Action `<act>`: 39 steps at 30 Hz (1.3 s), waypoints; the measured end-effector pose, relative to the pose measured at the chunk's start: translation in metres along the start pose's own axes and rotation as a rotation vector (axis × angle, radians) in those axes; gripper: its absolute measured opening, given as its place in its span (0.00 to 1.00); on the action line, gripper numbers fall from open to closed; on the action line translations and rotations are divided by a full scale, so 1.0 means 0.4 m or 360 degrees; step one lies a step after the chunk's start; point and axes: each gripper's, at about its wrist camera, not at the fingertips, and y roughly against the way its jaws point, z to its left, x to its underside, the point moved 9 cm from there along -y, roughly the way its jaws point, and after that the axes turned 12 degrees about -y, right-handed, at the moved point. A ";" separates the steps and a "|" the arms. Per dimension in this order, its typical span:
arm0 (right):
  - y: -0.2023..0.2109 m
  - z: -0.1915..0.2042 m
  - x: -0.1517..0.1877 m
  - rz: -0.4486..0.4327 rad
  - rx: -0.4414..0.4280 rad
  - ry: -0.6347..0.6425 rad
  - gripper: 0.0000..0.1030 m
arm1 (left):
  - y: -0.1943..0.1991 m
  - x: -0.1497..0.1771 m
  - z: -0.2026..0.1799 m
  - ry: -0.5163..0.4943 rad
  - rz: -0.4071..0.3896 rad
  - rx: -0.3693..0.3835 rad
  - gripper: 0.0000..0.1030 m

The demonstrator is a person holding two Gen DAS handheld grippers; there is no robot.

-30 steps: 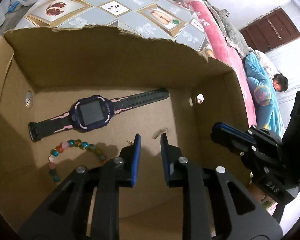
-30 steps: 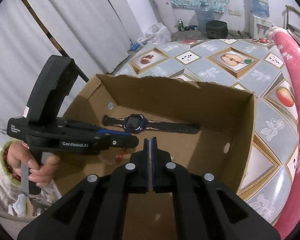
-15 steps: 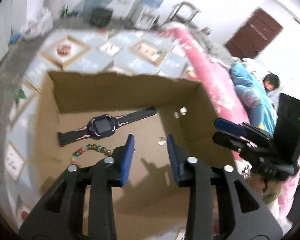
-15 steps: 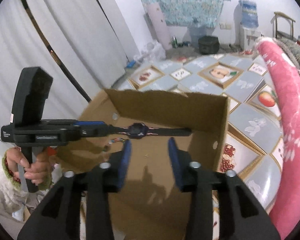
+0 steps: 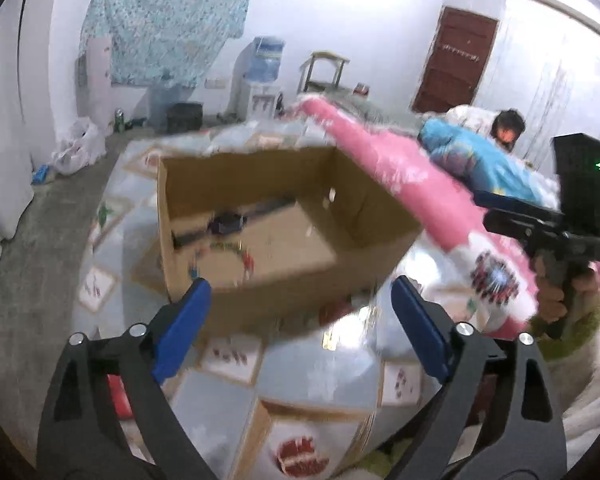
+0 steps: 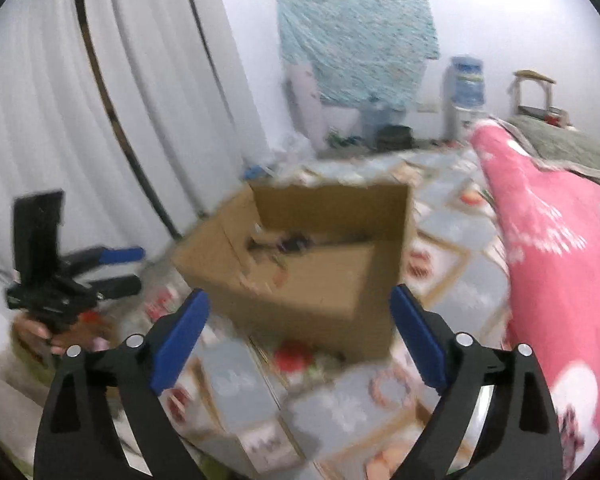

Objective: Organize jewelry

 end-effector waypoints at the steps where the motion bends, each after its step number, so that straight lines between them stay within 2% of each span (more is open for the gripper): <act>1: -0.011 -0.007 0.030 0.0023 0.0047 -0.0002 0.89 | -0.021 0.036 -0.003 0.0030 0.0039 -0.0014 0.87; 4: -0.073 -0.042 0.151 0.0160 0.0221 -0.0031 0.89 | -0.127 0.154 -0.009 0.0127 0.0257 -0.0042 0.87; 8: -0.161 -0.084 0.267 0.0319 0.0412 -0.0088 0.89 | -0.233 0.251 0.004 0.0173 0.0491 -0.0172 0.87; 12: -0.205 -0.120 0.323 0.0391 0.0486 -0.0172 0.89 | -0.264 0.259 0.006 0.0152 0.0501 -0.0247 0.87; 15: -0.226 -0.147 0.338 0.0427 0.0545 -0.0191 0.89 | -0.290 0.267 0.015 0.0120 0.0554 -0.0315 0.87; 18: -0.227 -0.150 0.354 0.0458 0.0568 -0.0190 0.90 | -0.302 0.267 0.019 0.0068 0.0556 -0.0382 0.87; 20: -0.228 -0.151 0.355 0.0455 0.0584 -0.0176 0.94 | -0.304 0.265 0.021 0.0079 0.0547 -0.0386 0.89; 24: -0.236 -0.150 0.361 0.0441 0.0645 -0.0121 0.94 | -0.313 0.260 0.021 0.0088 0.0541 -0.0401 0.92; 39: -0.232 -0.141 0.364 0.0416 0.0654 -0.0142 0.94 | -0.315 0.261 0.014 0.0094 0.0545 -0.0407 0.92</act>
